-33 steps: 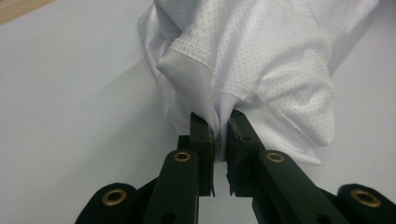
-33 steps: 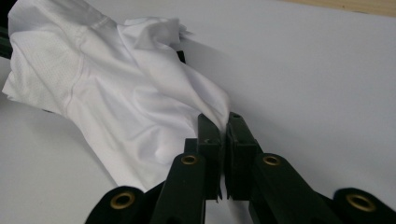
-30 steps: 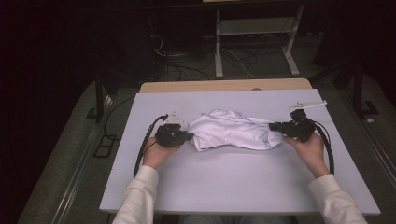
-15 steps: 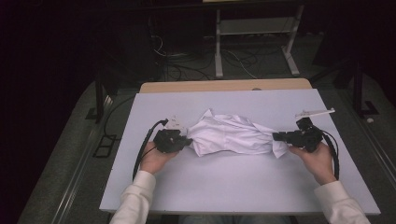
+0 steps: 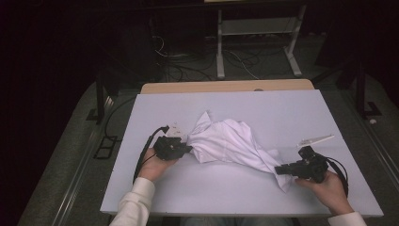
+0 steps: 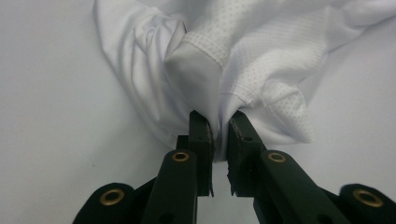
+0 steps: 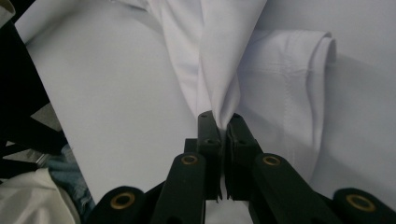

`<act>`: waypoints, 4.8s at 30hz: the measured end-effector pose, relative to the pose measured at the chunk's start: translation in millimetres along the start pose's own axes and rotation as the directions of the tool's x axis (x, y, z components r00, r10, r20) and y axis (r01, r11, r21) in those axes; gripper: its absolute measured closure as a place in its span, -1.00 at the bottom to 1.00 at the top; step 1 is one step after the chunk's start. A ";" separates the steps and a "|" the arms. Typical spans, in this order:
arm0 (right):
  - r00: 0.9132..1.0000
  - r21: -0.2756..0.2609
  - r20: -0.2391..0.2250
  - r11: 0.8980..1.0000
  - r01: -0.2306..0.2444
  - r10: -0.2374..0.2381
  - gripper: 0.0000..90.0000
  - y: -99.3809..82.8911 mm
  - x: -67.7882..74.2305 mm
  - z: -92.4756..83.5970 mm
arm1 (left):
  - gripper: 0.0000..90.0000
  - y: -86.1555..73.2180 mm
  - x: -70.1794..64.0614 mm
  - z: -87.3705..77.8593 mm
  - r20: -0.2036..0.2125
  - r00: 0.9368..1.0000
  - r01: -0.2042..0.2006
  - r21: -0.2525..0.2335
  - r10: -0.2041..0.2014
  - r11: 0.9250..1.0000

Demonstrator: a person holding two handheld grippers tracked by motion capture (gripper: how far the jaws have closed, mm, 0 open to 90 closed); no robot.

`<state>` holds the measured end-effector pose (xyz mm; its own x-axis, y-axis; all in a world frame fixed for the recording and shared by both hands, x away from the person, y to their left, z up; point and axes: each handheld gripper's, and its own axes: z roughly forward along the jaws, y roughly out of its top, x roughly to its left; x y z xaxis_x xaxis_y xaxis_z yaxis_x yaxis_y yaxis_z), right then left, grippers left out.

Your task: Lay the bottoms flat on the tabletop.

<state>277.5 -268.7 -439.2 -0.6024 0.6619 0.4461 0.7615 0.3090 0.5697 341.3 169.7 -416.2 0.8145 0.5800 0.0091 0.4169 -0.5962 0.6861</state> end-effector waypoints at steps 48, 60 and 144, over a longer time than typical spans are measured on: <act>0.993 -0.137 0.097 0.988 0.073 -0.060 0.94 137.5 -44.7 57.5 | 0.85 109.7 -12.4 14.4 -0.009 0.993 -0.118 -0.121 0.118 0.986; 0.987 -0.287 0.156 0.958 0.022 0.024 0.94 105.4 -53.4 -19.4 | 0.86 152.6 -39.0 39.7 0.051 0.979 -0.188 -0.128 0.195 0.974; 0.981 -0.253 0.051 0.953 -0.168 0.187 0.94 -4.4 -31.1 -30.4 | 0.98 -57.6 32.1 -47.9 -0.003 0.909 0.412 0.150 -0.416 0.899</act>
<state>285.6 -311.5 -434.7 -0.4363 0.7422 0.5087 0.7664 0.0103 0.6423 324.1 249.2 -420.6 0.5661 0.7773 -0.2745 0.7705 -0.3806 0.5113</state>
